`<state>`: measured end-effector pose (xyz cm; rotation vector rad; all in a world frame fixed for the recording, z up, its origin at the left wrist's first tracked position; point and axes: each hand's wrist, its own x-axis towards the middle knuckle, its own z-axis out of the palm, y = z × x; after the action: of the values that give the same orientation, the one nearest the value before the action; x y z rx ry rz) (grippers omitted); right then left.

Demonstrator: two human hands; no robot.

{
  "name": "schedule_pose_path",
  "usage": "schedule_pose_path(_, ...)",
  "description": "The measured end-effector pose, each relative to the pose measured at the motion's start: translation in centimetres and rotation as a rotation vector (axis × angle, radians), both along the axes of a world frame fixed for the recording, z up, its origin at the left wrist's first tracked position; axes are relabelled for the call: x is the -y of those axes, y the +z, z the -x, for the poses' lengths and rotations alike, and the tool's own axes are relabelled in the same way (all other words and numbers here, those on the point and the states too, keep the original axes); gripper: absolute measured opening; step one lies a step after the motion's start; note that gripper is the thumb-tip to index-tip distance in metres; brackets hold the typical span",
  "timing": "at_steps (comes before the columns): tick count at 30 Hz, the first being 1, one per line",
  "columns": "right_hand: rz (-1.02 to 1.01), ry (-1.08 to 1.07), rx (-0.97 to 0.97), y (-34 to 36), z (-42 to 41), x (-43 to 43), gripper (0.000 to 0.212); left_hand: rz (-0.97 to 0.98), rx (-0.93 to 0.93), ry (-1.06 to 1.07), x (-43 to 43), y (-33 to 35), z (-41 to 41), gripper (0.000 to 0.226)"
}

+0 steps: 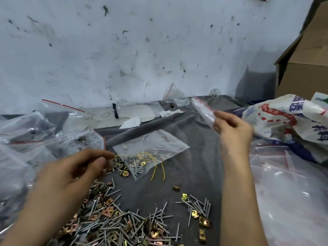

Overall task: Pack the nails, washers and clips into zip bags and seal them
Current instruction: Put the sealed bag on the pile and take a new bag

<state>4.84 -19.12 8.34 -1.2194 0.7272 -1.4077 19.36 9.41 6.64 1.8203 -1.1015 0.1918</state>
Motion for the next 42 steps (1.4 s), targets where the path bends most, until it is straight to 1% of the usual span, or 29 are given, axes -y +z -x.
schedule_pose_path(2, 0.18, 0.304, 0.0, 2.3, -1.8, -4.0, 0.031, 0.106, -0.16, -0.07, 0.6, 0.5, 1.1, 0.012)
schedule_pose_path(4, 0.353, 0.471, -0.115, 3.4, -3.7, -7.9, 0.03, 0.183, -0.341, -0.114, 0.9, 1.3, 2.3, 0.018)
schedule_pose_path(5, 0.405, 0.54, -0.181, 3.4, -4.5, -9.6, 0.03, 0.206, -0.4, -0.131, 0.8, 1.5, 2.5, 0.023)
schedule_pose_path(8, 0.439, 0.706, -0.312, 3.1, -6.1, -13.2, 0.027, 0.293, -0.508, -0.117, 0.7, 2.0, 2.6, 0.027)
schedule_pose_path(11, 0.476, 0.73, -0.404, 2.8, -6.4, -14.2, 0.025, 0.316, -0.601, -0.065, 0.7, 1.7, 2.0, 0.026)
schedule_pose_path(14, 0.478, 0.745, -0.452, 2.7, -6.5, -14.4, 0.019, 0.33, -0.664, -0.053, 0.6, 1.7, 1.8, 0.034)
schedule_pose_path(18, 0.478, 0.735, -0.518, 2.6, -6.5, -14.7, 0.021, 0.334, -0.713, -0.029, 0.6, 2.1, 1.9, 0.036)
schedule_pose_path(20, 0.5, 0.733, -0.543, 2.5, -6.6, -14.8, 0.023, 0.327, -0.707, -0.006, 0.6, 2.1, 1.9, 0.034)
schedule_pose_path(23, 0.502, 0.726, -0.581, 2.2, -6.7, -15.0, 0.029, 0.308, -0.703, 0.01, 0.5, 2.1, 2.0, 0.025)
schedule_pose_path(25, 0.504, 0.737, -0.624, 2.1, -6.8, -15.1, 0.031, 0.281, -0.687, 0.015, 0.3, 2.1, 2.0, 0.026)
schedule_pose_path(27, 0.485, 0.777, -0.628, 2.1, -6.8, -15.2, 0.03, 0.259, -0.657, -0.004, 0.0, 2.3, 1.8, 0.023)
schedule_pose_path(29, 0.418, 0.852, -0.575, 2.4, -6.4, -15.0, 0.029, 0.215, -0.603, -0.03, -0.3, 2.4, 1.7, 0.022)
schedule_pose_path(32, 0.272, 0.941, -0.445, 2.9, -5.9, -14.2, 0.026, 0.124, -0.513, -0.053, -0.8, 2.6, 1.4, 0.022)
schedule_pose_path(34, 0.182, 0.92, -0.331, 3.1, -5.7, -13.3, 0.024, 0.107, -0.486, -0.051, -1.1, 2.6, 1.4, 0.025)
schedule_pose_path(35, 0.175, 0.888, -0.294, 3.2, -5.6, -13.0, 0.024, 0.094, -0.46, -0.037, -1.2, 2.6, 1.4, 0.028)
schedule_pose_path(36, 0.204, 0.852, -0.293, 3.2, -5.6, -12.7, 0.025, 0.063, -0.42, -0.016, -1.3, 2.6, 1.4, 0.029)
schedule_pose_path(38, 0.317, 0.83, -0.392, 3.0, -5.6, -12.4, 0.026, -0.034, -0.329, 0.028, -1.3, 2.6, 1.8, 0.026)
schedule_pose_path(40, 0.446, 0.882, -0.517, 2.7, -5.6, -12.7, 0.04, -0.143, -0.262, 0.052, -1.0, 2.7, 2.2, 0.02)
schedule_pose_path(42, 0.613, 0.922, -0.588, 2.5, -5.8, -13.3, 0.059, -0.245, -0.189, 0.038, -0.8, 2.7, 2.4, 0.022)
